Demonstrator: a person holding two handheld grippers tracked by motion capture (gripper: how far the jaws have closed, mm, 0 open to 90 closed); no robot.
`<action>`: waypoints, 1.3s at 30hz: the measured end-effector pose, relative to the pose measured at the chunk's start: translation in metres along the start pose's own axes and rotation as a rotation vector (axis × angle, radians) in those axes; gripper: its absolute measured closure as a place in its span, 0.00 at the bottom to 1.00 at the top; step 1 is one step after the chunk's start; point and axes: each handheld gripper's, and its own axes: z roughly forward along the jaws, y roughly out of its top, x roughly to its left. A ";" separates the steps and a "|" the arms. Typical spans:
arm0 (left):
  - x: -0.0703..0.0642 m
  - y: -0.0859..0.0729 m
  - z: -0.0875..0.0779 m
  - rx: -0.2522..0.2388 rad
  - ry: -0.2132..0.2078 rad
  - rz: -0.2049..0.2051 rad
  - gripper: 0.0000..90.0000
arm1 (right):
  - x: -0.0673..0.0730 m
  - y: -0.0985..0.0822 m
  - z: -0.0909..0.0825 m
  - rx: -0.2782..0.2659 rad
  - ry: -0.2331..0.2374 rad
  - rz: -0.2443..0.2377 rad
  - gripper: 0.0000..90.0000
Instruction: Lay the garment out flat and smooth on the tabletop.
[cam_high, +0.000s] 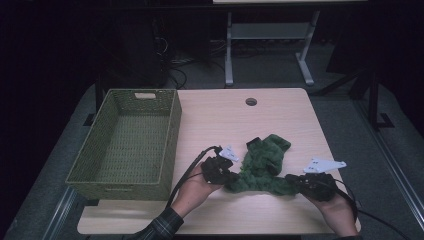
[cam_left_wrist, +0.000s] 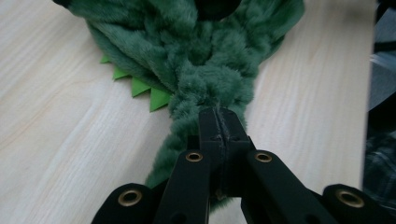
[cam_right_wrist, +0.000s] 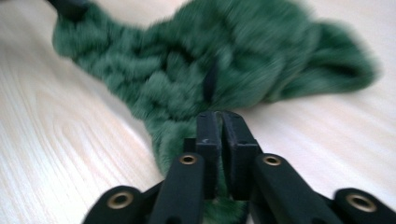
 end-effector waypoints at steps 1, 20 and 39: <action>0.005 -0.002 0.008 0.039 0.028 0.006 0.99 | 0.001 -0.001 0.006 0.020 0.010 0.003 0.98; -0.001 -0.044 0.006 0.107 -0.028 -0.027 1.00 | 0.023 -0.008 0.028 0.108 0.089 -0.047 1.00; 0.028 0.005 -0.025 -0.049 0.015 0.007 0.73 | 0.028 0.004 0.014 0.021 0.051 -0.015 0.74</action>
